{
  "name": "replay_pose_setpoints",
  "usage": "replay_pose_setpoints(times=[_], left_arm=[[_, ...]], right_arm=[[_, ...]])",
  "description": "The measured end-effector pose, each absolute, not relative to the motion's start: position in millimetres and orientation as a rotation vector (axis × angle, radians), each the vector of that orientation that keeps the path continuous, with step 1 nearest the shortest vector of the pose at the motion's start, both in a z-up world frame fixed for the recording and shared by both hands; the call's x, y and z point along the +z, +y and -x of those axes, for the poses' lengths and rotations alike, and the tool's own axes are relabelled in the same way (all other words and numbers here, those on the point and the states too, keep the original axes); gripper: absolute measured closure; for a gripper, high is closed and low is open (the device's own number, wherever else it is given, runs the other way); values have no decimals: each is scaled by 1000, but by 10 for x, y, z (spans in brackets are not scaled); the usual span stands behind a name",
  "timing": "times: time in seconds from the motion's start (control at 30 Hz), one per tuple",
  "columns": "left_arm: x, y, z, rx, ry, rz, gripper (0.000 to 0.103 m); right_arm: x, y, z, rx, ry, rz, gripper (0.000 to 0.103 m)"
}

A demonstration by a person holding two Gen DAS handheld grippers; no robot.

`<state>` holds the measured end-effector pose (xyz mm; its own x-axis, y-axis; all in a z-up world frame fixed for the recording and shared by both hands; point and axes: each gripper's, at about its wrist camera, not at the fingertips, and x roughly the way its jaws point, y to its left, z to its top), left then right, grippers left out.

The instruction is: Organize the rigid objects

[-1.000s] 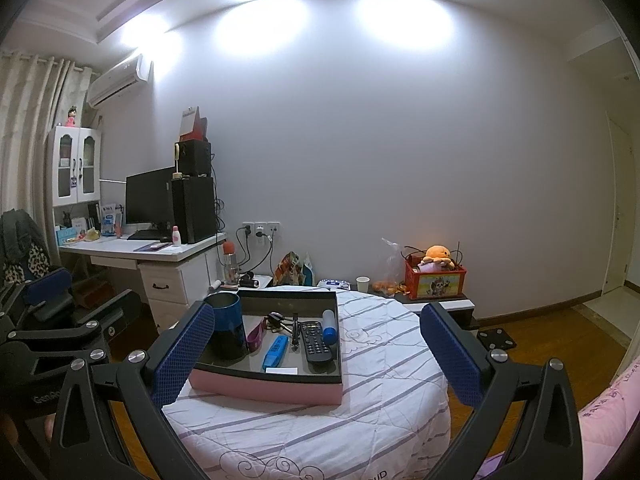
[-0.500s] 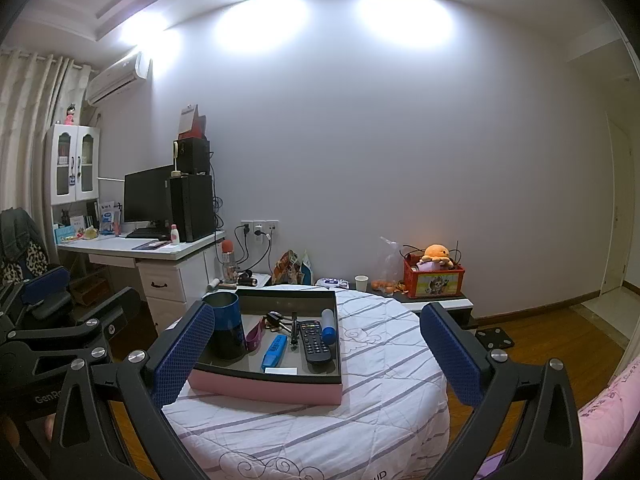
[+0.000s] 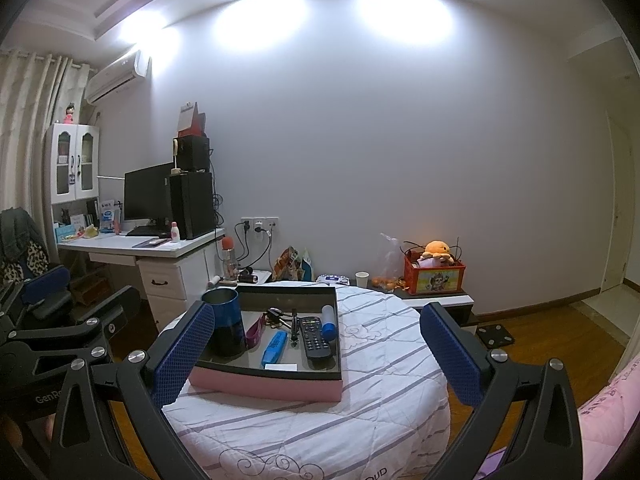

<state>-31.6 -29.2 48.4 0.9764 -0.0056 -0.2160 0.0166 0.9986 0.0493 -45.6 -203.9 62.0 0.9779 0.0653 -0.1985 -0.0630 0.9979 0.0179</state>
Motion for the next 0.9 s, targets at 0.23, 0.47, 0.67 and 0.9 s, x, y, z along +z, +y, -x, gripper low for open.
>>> replay_pose_setpoints(times=[0.23,0.47,0.67,0.9], left_arm=[[476,-291,319,-10,220,-58,0],[446,-306,322,-4,223,-60,0],[440,-307,321,-3,225,-62,0],[427,-294,331,3,230,-63,0]], right_arm=[[608,-2028,456,64,205,-11,0],[574,-2006,458,65,214,-10,0],[570,-1984,463,65,218,-7,0],[563,-1978,452,66,226,-4,0]])
